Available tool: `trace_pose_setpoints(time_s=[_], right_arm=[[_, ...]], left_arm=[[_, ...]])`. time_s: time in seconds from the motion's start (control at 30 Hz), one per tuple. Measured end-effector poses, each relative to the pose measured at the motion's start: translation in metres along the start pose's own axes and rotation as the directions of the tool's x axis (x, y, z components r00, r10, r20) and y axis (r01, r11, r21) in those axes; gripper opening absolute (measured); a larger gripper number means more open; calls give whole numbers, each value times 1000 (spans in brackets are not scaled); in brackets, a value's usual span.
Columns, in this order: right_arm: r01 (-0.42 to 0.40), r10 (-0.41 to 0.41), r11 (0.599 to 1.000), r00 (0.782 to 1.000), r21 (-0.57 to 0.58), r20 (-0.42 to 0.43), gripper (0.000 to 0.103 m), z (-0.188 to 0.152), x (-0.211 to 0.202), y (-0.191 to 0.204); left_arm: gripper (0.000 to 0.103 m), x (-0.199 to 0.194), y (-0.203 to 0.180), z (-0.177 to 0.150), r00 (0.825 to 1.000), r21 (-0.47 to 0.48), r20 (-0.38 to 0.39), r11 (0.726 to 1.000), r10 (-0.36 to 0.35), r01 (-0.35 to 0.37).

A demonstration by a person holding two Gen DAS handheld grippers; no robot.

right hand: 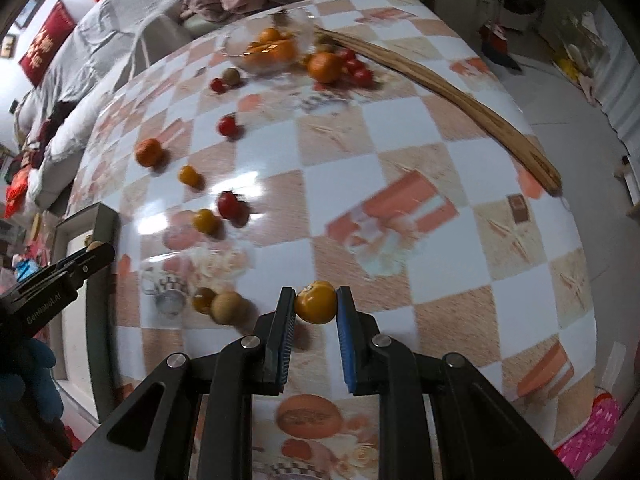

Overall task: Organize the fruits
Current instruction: 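Release the brown fruit into the white tray with the left gripper while the right gripper releases the yellow tomato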

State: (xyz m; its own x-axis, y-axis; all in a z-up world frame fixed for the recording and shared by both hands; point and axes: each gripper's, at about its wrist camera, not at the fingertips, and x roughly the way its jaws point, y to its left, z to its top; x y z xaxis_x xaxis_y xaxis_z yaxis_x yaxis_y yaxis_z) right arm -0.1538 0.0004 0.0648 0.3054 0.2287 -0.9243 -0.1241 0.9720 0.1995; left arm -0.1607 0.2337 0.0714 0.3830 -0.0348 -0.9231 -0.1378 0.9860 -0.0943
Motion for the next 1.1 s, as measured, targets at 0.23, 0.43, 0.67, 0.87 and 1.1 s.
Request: trace_pose_setpoints(time_s=[0.23,0.43,0.67,0.87,1.1], right_arm=[[-33,32,996,999,-86,-8,22,8,3,42],[-72,70,983,997,-170,-19,22,16,7,86],[-137,128,949,990,-283,-52,22,20,20,152],[-207,182,902,978,-378,-102,22,22,36,217],[-260,207,849,965,-459,-163,22,18,67,284]], left_arm=[[28,-15,35,-9,999,-67,27,997,27,-25],[28,-27,72,-21,997,-139,42,989,64,-58],[28,-38,121,-39,991,-232,43,966,124,-111],[28,-37,165,-61,983,-313,12,935,182,-169],[28,-19,201,-84,974,-367,-45,903,221,-222]])
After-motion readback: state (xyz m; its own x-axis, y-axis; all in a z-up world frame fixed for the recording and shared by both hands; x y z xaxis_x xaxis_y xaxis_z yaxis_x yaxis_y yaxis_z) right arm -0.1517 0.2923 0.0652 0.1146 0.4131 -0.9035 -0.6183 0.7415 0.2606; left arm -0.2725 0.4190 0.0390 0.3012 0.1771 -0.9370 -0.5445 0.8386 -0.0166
